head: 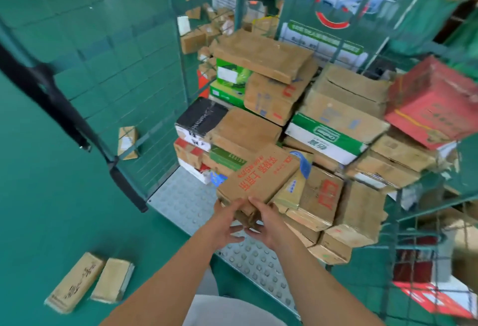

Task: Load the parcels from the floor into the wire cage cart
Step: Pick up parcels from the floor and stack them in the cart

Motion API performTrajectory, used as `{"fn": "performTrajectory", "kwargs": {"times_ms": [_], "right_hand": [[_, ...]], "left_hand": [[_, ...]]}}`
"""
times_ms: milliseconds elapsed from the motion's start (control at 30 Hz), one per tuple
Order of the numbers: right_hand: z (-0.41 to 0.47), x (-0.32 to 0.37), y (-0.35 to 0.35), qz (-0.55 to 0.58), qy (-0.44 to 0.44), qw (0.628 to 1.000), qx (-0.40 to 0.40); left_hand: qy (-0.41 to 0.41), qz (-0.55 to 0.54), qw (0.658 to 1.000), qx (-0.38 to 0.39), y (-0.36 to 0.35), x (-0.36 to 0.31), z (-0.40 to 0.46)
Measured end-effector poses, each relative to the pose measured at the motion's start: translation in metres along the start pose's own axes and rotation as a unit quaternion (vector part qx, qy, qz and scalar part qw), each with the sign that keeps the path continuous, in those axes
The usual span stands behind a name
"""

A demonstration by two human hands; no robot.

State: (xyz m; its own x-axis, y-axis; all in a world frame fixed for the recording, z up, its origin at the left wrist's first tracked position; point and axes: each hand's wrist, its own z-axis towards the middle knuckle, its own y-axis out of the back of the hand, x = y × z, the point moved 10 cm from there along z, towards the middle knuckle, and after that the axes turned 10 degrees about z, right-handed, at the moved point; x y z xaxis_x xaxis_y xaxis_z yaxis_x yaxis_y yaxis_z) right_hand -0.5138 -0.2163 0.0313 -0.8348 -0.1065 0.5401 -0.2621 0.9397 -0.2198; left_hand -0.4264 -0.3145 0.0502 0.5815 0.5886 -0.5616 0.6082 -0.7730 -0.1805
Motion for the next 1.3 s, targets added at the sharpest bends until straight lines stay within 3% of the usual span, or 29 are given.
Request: {"fn": "performTrajectory", "kwargs": {"times_ms": [267, 533, 1033, 1200, 1300], "right_hand": [[0.044, 0.045, 0.073, 0.058, -0.024, 0.992, -0.110], [0.094, 0.109, 0.098, 0.070, -0.004, 0.974, -0.214], [0.213, 0.175, 0.119, -0.123, -0.058, 0.960, -0.246], [0.243, 0.181, 0.127, -0.074, -0.067, 0.960, -0.263], [0.257, 0.181, 0.127, -0.057, -0.070, 0.961, -0.261]], "left_hand": [[0.071, 0.125, 0.989, 0.031, -0.030, -0.029, 0.070], [0.119, 0.238, 0.962, 0.065, -0.070, -0.070, 0.155], [0.153, 0.332, 0.928, 0.077, -0.122, -0.116, 0.304], [0.117, 0.407, 0.904, 0.055, -0.135, -0.122, 0.346], [0.136, 0.394, 0.908, 0.046, -0.140, -0.119, 0.352]]}}
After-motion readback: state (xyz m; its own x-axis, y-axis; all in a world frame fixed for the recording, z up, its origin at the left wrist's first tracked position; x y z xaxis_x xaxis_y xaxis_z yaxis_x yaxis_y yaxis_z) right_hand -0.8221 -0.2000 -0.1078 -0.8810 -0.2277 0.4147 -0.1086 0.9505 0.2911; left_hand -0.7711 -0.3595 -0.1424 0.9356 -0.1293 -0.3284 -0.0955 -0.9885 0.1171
